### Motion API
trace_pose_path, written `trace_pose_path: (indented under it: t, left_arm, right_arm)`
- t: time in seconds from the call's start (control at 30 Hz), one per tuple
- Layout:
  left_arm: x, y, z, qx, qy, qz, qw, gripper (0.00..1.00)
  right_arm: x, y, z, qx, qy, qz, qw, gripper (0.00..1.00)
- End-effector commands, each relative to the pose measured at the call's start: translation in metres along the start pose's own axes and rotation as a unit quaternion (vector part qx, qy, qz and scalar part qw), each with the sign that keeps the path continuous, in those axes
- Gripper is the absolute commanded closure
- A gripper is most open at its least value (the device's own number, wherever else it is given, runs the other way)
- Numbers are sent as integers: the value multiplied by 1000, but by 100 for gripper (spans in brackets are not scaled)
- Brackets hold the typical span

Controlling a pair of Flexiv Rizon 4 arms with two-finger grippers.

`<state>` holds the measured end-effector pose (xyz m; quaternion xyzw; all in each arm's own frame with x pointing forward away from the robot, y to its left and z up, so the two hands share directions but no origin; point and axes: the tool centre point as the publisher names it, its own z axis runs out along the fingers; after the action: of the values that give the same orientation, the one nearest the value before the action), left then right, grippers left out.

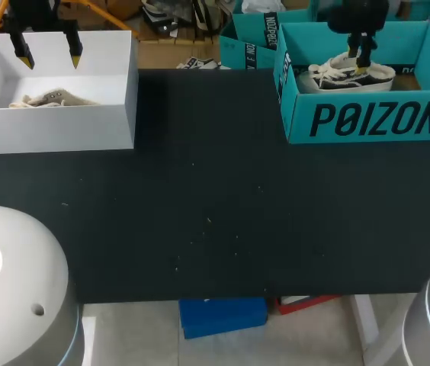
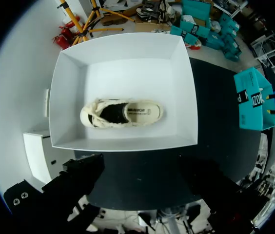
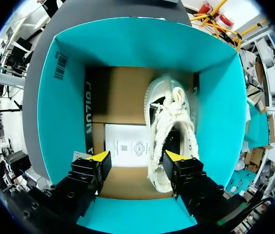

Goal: Take the shoe out of the shoebox, open the shoe tongue, remove and reinsert the insole, then place the shoe into the shoebox

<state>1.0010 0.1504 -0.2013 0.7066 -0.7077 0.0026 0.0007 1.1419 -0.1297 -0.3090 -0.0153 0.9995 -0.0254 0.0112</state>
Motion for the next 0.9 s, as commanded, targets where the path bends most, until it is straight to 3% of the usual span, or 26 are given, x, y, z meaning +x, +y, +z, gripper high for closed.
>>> trace_pose_path:
  t: [0.03,0.13,0.23,0.9]
  left_arm:
    - [0,1,-1,-1,-1,0,1000,0]
    - [0,1,-1,-1,-1,0,1000,0]
    - [0,1,-1,-1,-1,0,1000,0]
    - [0,1,-1,-1,-1,0,1000,0]
  right_arm:
    - [-12,-4,17,-1,5,-3,1000,39]
    - [-18,-13,23,2,4,-4,1000,50]
    - [-21,-17,29,6,4,-5,1000,54]
    - [-25,-17,61,-2,19,-3,1000,55]
